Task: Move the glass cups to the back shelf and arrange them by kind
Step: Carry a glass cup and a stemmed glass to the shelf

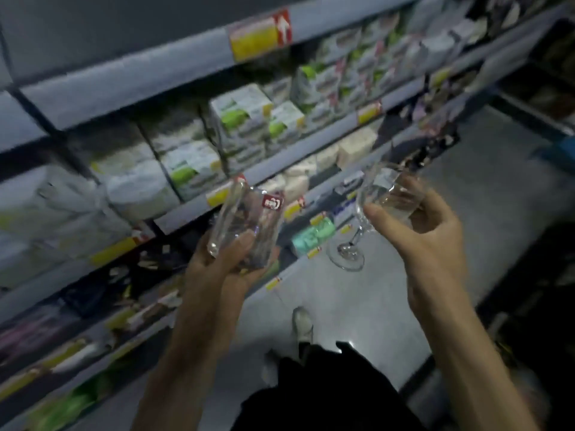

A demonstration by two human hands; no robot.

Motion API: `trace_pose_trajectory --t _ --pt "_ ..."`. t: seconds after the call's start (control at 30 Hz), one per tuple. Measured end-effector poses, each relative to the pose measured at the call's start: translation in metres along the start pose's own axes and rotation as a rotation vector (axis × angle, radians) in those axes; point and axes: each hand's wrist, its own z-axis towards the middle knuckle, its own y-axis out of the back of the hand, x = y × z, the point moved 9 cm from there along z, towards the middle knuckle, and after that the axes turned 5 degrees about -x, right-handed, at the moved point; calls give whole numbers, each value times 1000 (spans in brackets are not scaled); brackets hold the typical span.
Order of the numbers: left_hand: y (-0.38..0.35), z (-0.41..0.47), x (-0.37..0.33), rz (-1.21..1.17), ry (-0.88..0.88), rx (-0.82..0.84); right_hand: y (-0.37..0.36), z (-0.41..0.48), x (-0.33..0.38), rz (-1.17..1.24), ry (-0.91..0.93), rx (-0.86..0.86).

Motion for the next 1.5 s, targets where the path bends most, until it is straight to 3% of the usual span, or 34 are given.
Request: trace_pose_trajectory --t 0.07,0.13,0.23,0.33,0.53,0.87,1.17,1.5 --pt "-16 -7 43 -149 151 98 35 -13 -35 -23 -76 -86" --pt "-21 -3 86 -208 308 38 64 -24 -67 -15 -147 -154" --pt "-48 1 131 48 361 90 99 -32 -102 2 -230 -232" --pt "-88 0 171 270 385 277 133 -30 -119 -14 -280 -285" --pt "-217 18 230 562 252 538 221 24 -121 7 -274 -422" --pt "-447 46 289 647 102 759 357 187 -85 13 -127 -474" --pt "-624 118 285 678 -93 749 397 373 -56 105 -5 -419" --pt "-839 220 218 583 -288 784 407 614 4 114 162 -346"
